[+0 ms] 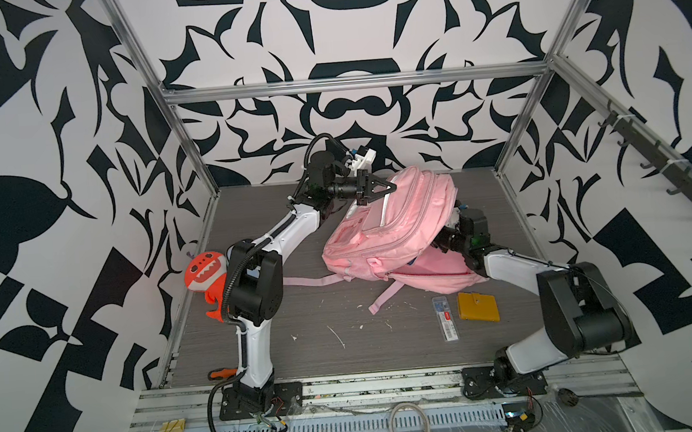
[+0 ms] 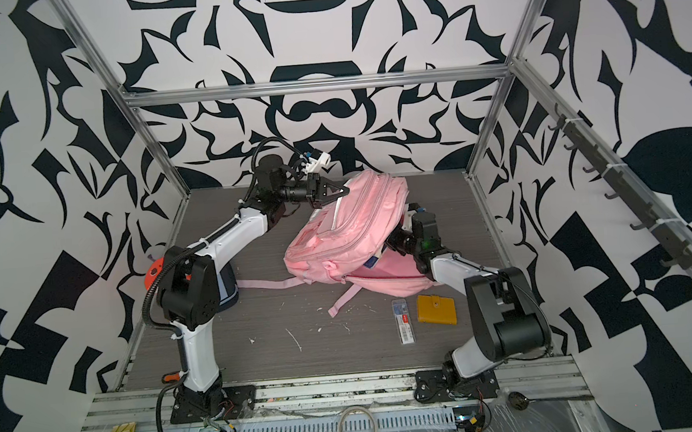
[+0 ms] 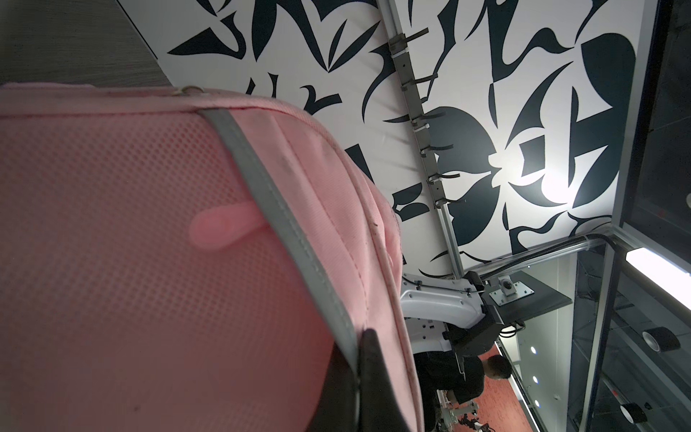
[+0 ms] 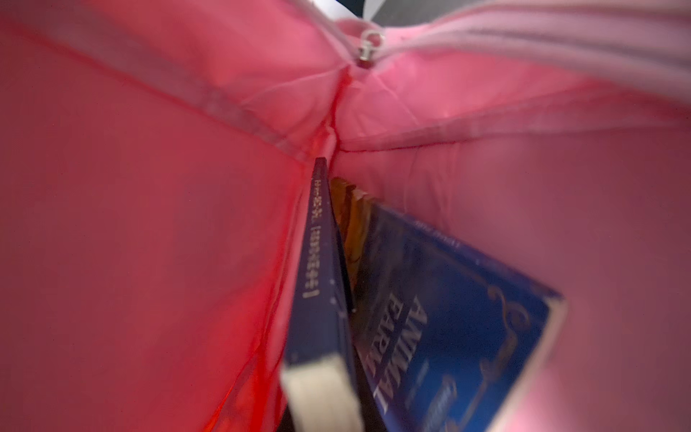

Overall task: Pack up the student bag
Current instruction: 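Lower the dark blue book into the backpack with right gripper, left holding flap, then open right gripper and withdraw it from the backpack while left gripper holds the top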

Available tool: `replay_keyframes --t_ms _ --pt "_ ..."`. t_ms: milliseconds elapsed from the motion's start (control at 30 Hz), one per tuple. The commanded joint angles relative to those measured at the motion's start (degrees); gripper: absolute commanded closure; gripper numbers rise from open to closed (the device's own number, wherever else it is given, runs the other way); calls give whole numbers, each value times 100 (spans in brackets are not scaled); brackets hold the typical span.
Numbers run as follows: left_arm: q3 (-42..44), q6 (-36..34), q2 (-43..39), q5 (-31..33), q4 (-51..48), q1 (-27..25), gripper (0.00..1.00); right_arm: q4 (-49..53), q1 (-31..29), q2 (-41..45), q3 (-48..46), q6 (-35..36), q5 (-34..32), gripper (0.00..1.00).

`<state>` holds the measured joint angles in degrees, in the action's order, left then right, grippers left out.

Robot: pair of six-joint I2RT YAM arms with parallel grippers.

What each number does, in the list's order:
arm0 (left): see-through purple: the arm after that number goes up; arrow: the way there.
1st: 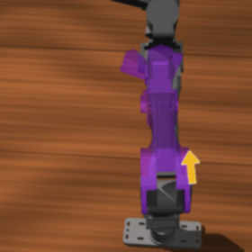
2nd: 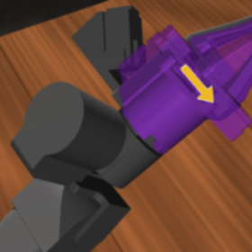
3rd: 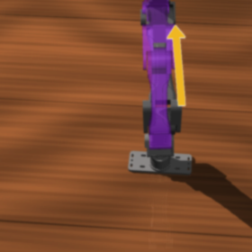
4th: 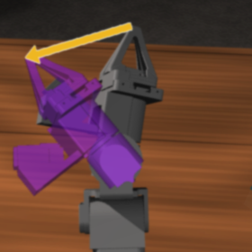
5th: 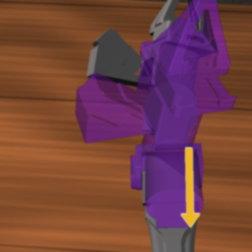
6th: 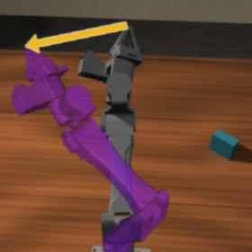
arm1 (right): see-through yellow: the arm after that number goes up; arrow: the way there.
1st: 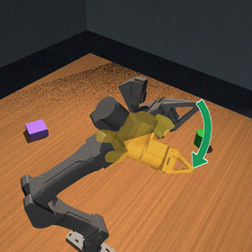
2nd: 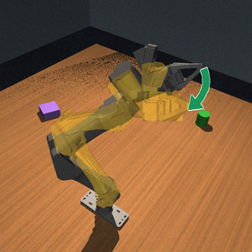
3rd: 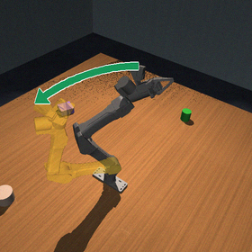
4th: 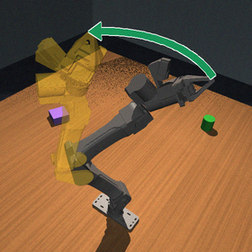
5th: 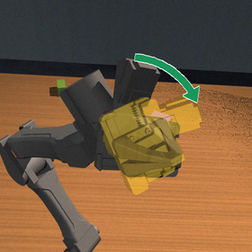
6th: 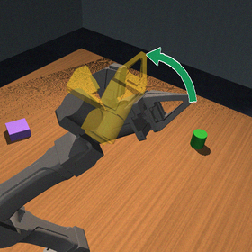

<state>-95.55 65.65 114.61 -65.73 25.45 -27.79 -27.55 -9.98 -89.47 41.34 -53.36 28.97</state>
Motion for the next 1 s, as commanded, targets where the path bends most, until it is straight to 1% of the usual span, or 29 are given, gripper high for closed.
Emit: replay_keyframes --t_ms 0,200,333,367,400,433,500,633,667,700,733,800,967 --pt "-178 -89 -370 -76 755 -40 100 -763 -162 -294 360 -69 -182 100" --pt "-165 -195 -330 55 637 -95 100 -747 -462 -967 582 -113 -395 100" --pt "-107 -396 -319 263 372 -121 100 -563 -601 -1090 621 -125 -570 90" --pt "-66 -498 -332 337 270 -119 100 -525 -597 -1075 597 -138 -601 85" --pt "-40 -568 -345 394 205 -121 100 -523 -597 -1034 567 -135 -611 71" --pt "-8 -624 -344 452 135 -121 100 -446 -602 -963 551 -90 -641 59" --pt "64 -675 -351 524 92 -121 100 -135 -597 -741 580 97 -714 50" --pt "172 -851 -388 653 -91 -110 100 619 -567 -157 558 472 -926 14" --pt "177 -910 -402 679 -168 -111 100 733 -542 -11 515 516 -973 11" --pt "194 -982 -410 714 -261 -104 100 886 -516 182 453 573 -1026 3" --pt "210 -1053 -413 759 -359 -95 100 1091 -481 381 405 659 -1078 1" --pt "251 -1155 -411 857 -522 -49 100 1555 -437 833 348 867 -1214 1" --pt "356 -1284 -333 1045 -723 73 100 3296 -323 2163 151 1356 -1712 1"
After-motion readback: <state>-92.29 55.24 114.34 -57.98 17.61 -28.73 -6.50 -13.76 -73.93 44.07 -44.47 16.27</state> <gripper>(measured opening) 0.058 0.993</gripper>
